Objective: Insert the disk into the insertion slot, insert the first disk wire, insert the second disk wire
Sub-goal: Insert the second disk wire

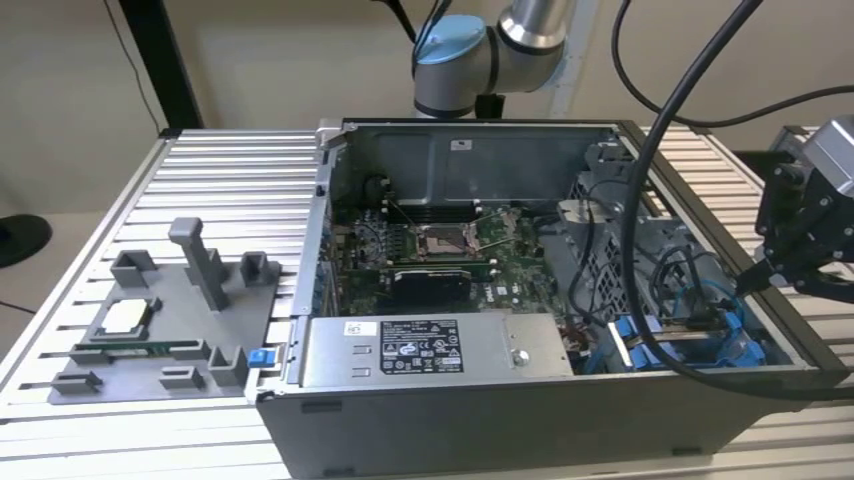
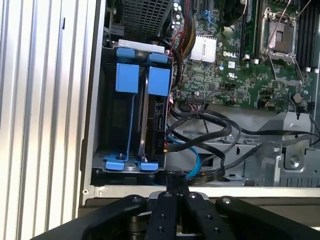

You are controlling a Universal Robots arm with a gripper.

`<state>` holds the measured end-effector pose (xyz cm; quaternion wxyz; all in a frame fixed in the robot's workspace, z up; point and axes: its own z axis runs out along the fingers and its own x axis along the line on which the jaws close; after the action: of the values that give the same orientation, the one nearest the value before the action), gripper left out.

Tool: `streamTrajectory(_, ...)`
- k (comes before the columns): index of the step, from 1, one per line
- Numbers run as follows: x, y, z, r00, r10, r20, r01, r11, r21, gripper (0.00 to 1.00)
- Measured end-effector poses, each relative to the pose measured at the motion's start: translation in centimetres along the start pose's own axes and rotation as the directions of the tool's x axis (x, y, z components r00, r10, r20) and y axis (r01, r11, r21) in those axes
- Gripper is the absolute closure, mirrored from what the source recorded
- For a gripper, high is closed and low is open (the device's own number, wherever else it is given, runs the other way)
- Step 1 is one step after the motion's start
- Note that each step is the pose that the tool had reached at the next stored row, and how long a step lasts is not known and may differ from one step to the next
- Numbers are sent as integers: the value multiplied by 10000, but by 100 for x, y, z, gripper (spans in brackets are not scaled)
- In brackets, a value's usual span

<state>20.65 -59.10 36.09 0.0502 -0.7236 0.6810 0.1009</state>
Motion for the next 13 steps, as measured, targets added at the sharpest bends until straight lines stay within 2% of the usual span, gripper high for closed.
streamTrajectory(7, 13, 0, -3, 10000, -1, 2, 1, 10000, -3, 100)
streamTrajectory(10, 22, 3, -35, 10000, 1, 15, -1, 10000, -11, 100)
streamTrajectory(13, 71, 7, -48, 10000, -6, 48, 6, 10000, -10, 100)
